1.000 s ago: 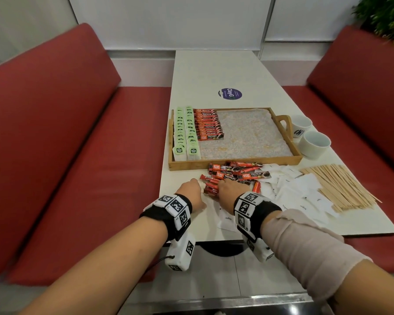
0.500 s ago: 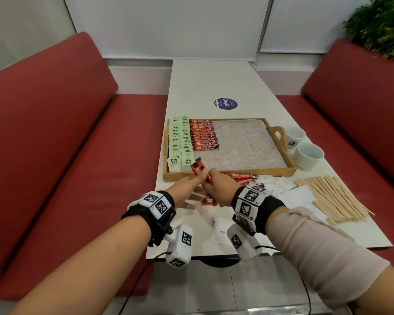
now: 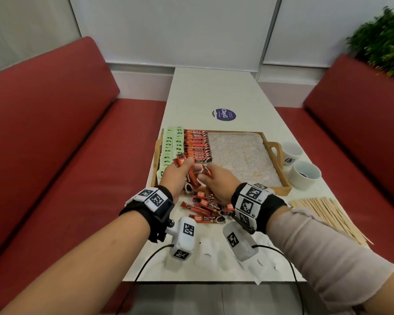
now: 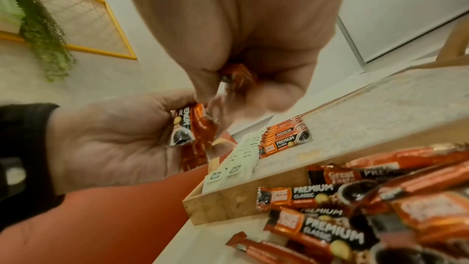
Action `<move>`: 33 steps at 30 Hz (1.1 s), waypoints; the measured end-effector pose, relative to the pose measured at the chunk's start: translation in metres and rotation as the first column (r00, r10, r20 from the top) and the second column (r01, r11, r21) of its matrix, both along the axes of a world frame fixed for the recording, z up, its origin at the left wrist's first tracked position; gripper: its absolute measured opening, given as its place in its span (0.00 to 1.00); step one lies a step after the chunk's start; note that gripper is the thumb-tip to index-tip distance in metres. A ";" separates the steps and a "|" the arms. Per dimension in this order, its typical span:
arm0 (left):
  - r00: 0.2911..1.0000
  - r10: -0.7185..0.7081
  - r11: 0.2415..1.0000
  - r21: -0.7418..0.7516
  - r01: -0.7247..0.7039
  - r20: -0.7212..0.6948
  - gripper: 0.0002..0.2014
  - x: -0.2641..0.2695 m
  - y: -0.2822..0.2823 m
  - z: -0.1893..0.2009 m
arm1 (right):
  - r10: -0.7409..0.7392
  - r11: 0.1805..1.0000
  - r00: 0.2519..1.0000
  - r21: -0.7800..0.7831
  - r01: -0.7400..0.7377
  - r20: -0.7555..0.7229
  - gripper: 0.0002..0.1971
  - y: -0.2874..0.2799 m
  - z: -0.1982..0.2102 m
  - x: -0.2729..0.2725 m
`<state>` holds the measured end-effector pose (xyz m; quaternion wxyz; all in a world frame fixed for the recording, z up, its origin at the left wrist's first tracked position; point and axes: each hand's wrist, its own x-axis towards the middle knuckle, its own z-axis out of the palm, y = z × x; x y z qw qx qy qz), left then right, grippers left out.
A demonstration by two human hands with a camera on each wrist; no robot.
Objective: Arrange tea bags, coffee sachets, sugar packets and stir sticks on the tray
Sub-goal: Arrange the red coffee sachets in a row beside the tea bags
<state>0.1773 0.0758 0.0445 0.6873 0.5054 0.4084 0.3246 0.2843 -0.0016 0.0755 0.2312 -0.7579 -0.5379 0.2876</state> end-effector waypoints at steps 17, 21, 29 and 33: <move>0.967 -0.221 0.936 0.252 0.247 -0.126 0.06 0.021 0.013 0.015 | 0.020 0.979 0.962 -0.190 -0.075 -0.273 0.06 0.012 0.009 0.055; 0.960 -0.108 0.913 0.356 0.198 -0.257 0.08 0.030 0.030 0.013 | 0.066 0.985 0.979 -0.146 -0.095 -0.192 0.11 0.024 0.006 0.064; 0.964 0.119 0.933 0.359 -0.027 -0.237 0.07 0.039 0.072 0.005 | -0.031 0.999 0.999 0.021 0.031 -0.014 0.08 0.059 0.001 0.084; 0.945 0.173 0.927 0.370 -0.062 -0.276 0.04 0.040 0.090 -0.005 | -0.109 0.994 0.994 -0.010 0.109 0.016 0.07 0.076 -0.011 0.090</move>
